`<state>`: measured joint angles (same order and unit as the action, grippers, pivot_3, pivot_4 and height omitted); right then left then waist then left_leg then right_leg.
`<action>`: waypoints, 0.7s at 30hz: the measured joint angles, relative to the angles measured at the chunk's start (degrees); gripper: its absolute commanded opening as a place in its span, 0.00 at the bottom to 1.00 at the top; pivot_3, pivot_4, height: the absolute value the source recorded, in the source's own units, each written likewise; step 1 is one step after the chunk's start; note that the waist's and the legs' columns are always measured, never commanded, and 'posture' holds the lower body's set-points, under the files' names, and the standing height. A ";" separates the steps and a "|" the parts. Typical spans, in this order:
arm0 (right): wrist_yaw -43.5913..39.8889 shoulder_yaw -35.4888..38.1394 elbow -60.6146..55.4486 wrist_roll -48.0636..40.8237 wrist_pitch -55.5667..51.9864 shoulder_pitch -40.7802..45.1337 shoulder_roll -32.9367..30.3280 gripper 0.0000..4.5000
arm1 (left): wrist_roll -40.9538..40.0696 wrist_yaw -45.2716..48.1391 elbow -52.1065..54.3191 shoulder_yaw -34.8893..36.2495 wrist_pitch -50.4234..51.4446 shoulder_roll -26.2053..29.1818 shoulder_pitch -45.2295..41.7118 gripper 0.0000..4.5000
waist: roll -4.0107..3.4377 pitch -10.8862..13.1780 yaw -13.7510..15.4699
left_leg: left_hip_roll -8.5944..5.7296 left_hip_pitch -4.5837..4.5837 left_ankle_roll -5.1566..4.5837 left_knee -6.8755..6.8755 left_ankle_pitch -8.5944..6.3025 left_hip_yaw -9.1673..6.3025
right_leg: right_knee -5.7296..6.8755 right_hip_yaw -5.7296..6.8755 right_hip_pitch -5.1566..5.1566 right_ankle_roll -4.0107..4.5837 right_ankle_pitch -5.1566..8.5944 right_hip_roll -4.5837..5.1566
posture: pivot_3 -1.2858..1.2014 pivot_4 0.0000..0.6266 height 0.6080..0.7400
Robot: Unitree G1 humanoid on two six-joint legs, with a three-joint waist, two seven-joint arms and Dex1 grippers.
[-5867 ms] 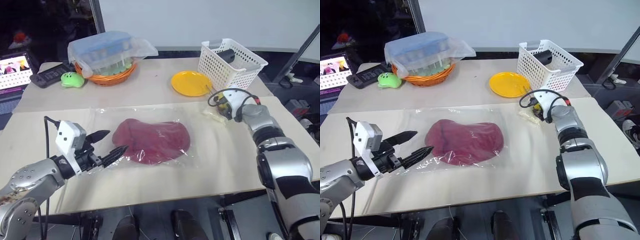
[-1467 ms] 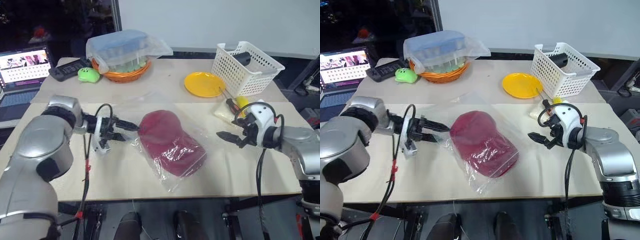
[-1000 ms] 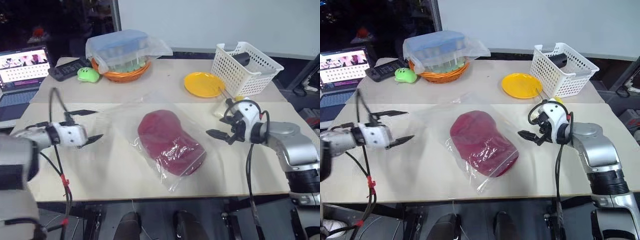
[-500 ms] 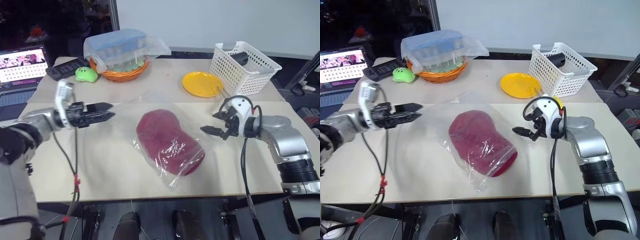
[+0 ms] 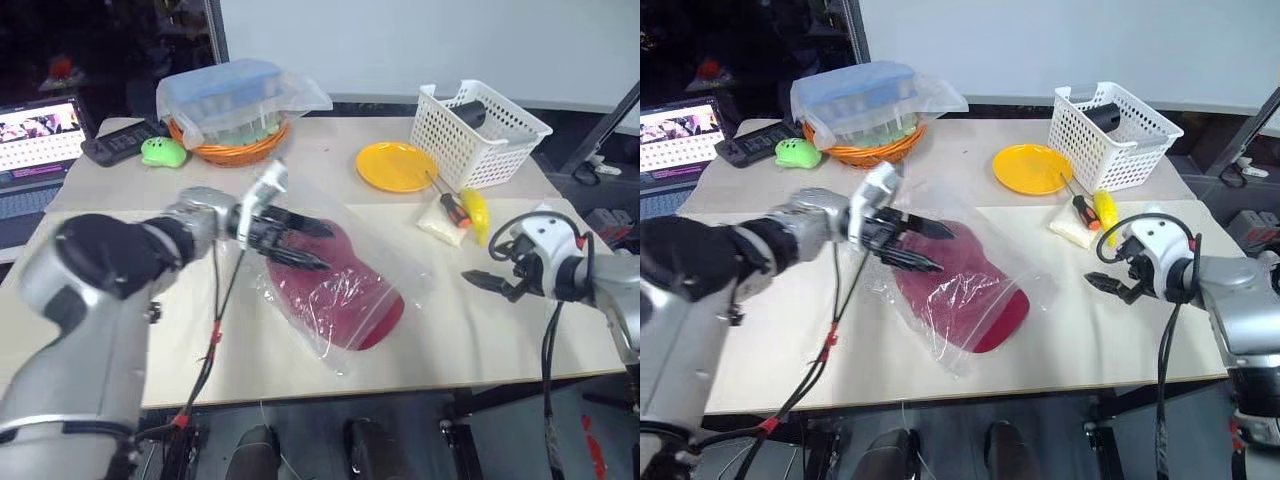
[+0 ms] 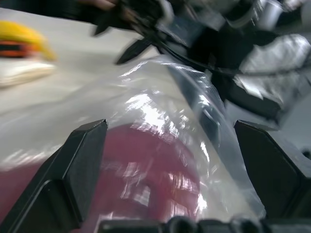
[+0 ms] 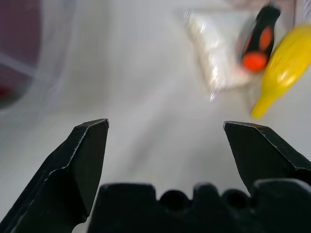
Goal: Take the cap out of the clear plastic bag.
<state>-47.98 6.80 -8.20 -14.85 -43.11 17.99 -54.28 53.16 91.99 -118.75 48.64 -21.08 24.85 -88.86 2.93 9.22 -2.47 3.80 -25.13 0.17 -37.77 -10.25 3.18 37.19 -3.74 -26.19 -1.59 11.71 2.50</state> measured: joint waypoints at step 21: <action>0.30 3.52 -19.41 -15.84 -14.39 -8.24 4.81 1.00 | -1.00 -9.68 -0.05 -14.75 -23.84 -2.95 6.25 0.99 | -0.15 -0.09 -0.08 | -0.11 0.47 -0.01 -0.04 0.00 -0.03 | 0.36 -0.25 0.21 -0.33 0.20 -0.06 | 0.52 0.24 1.00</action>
<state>-47.67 10.33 -27.61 -30.69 -57.49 9.75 -49.47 52.16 82.31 -118.80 33.89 -44.93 21.89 -82.61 2.78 9.13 -2.55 3.69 -24.66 0.16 -37.80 -10.25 3.15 37.55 -3.99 -25.97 -1.91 11.91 2.45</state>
